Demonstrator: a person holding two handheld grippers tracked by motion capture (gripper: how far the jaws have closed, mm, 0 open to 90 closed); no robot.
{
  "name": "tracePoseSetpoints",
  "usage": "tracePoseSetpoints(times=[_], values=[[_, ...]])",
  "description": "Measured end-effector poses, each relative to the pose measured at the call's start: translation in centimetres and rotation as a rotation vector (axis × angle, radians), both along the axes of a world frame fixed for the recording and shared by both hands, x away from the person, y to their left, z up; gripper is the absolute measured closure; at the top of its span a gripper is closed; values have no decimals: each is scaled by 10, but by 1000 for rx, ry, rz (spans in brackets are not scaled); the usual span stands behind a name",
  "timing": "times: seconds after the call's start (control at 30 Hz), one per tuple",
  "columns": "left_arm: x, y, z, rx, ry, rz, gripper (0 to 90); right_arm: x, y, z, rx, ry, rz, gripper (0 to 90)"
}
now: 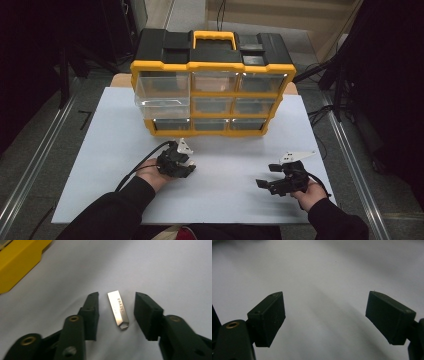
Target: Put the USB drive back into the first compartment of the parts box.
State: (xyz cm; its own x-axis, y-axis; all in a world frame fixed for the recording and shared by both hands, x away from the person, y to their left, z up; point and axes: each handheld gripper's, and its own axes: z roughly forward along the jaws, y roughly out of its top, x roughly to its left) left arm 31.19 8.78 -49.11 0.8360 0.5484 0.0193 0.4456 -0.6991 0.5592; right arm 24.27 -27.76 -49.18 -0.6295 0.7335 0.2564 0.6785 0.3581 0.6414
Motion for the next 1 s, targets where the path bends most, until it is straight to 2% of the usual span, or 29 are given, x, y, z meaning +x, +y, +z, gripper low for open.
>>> tracePoseSetpoints(times=[0.07,0.1,0.13,0.17,0.33,0.37,0.4,0.5,0.53,0.57,0.63,0.7,0.83,0.9,0.93,0.97,1.0], values=[[-2,1,-1,-14,-1,-7,740,0,0,0,-4,-2,3,142],[-1,2,-1,-32,20,-12,779,0,0,0,-4,-2,3,142],[-1,2,-1,-32,20,-12,796,0,0,0,-4,-2,3,142],[1,4,-1,-39,34,-12,799,0,-1,0,-5,-3,4,142],[2,5,-1,-40,33,-36,801,0,0,0,-6,-2,5,142],[4,6,0,-45,46,-35,801,0,0,0,-5,-2,7,142],[6,9,1,-73,81,-47,801,-1,0,0,-5,-3,9,142],[5,9,4,-94,79,-58,801,-1,0,0,-4,-3,11,142],[5,11,7,-92,80,-94,801,0,-1,0,-3,-3,11,142],[3,11,10,-109,73,-100,801,0,-1,0,-3,-3,11,142],[-1,12,17,-132,69,-148,801,0,-1,0,-3,-2,12,142],[-4,13,23,-133,92,-179,801,0,-1,0,-2,-1,13,142],[-8,18,30,-142,116,-211,801,0,0,0,-1,0,15,141],[-8,21,31,-147,146,-218,800,-1,0,1,-2,-5,21,142],[-8,22,32,-154,177,-233,801,-1,0,1,-1,-8,24,142],[-10,23,33,-151,161,-243,801,-1,1,1,-1,-9,25,142],[-10,23,33,-151,161,-243,800,-1,1,1,-3,-10,26,142]])
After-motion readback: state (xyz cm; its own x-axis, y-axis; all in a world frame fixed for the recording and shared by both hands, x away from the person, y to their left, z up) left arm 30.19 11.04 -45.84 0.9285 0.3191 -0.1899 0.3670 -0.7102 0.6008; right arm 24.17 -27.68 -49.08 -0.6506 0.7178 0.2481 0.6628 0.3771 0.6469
